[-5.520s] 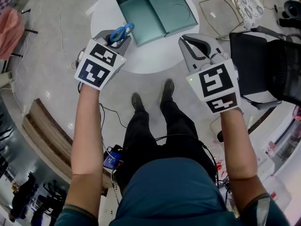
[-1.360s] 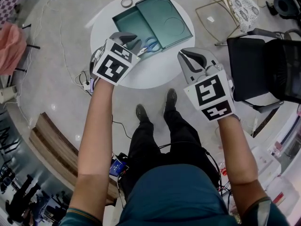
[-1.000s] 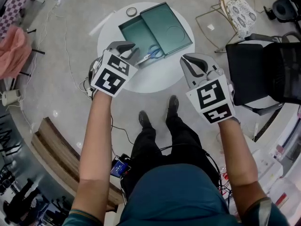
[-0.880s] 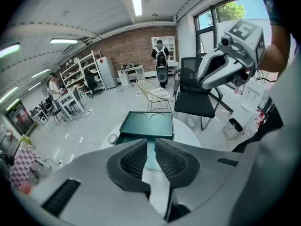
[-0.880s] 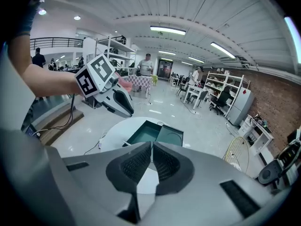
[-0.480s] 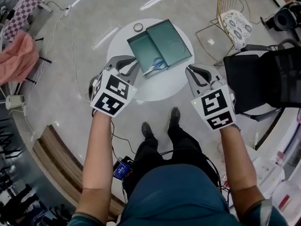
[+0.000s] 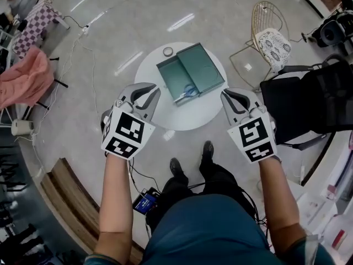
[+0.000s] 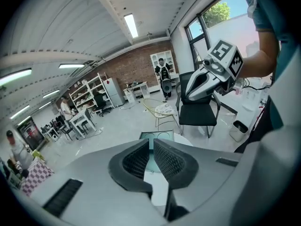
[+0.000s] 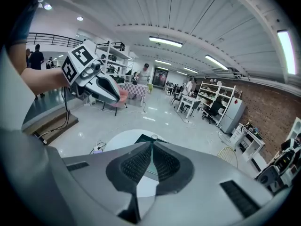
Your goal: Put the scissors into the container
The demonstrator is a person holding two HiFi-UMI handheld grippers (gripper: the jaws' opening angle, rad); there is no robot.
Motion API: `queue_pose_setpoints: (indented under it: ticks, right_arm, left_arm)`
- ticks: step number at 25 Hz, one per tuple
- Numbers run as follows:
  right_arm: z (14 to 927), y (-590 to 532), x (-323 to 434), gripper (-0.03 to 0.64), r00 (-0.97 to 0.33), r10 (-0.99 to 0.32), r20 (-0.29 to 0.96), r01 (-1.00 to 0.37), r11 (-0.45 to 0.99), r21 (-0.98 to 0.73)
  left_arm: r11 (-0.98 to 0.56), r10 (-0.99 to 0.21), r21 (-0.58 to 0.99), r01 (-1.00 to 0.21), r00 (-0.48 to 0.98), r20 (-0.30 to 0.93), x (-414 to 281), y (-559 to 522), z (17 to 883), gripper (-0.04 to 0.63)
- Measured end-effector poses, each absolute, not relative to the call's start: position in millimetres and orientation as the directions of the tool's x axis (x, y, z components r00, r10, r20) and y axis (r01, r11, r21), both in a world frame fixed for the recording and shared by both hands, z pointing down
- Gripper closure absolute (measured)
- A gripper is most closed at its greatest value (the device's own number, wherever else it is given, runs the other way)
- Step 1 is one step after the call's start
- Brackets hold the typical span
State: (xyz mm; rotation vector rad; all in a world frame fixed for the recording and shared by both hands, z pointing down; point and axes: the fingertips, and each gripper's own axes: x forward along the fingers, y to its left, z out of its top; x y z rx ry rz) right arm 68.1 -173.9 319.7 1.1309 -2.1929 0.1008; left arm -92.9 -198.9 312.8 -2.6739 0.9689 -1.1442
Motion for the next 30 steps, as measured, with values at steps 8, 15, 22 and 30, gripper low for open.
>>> queue_pose_setpoints:
  ticks: [8,15,22,30]
  right_arm:
    - [258,-153,56,0.577,-0.427,-0.744,0.514,-0.746,0.611,0.264]
    - [197,-122,48,0.577,-0.443,-0.787,0.429,-0.748,0.588,0.308]
    - [143,-90,43,0.578,-0.479,-0.824,0.303,-0.753,0.563,0.340]
    - [114,-53,30,0.580,-0.491,-0.833,0.254,-0.757,0.552,0.349]
  left_arm:
    - [-0.785,-0.612,-0.338,-0.520,0.565,0.553,-107,-162,250,0.577]
    - [-0.771,-0.637,-0.394,-0.500,0.591,0.496,-119,-119,193,0.577]
    - [-0.743,-0.667,-0.455,-0.491,0.596,0.447,-128,-80,150,0.577]
    - [-0.711,-0.697,-0.506,-0.489,0.586,0.412,-150,-44,125,0.577]
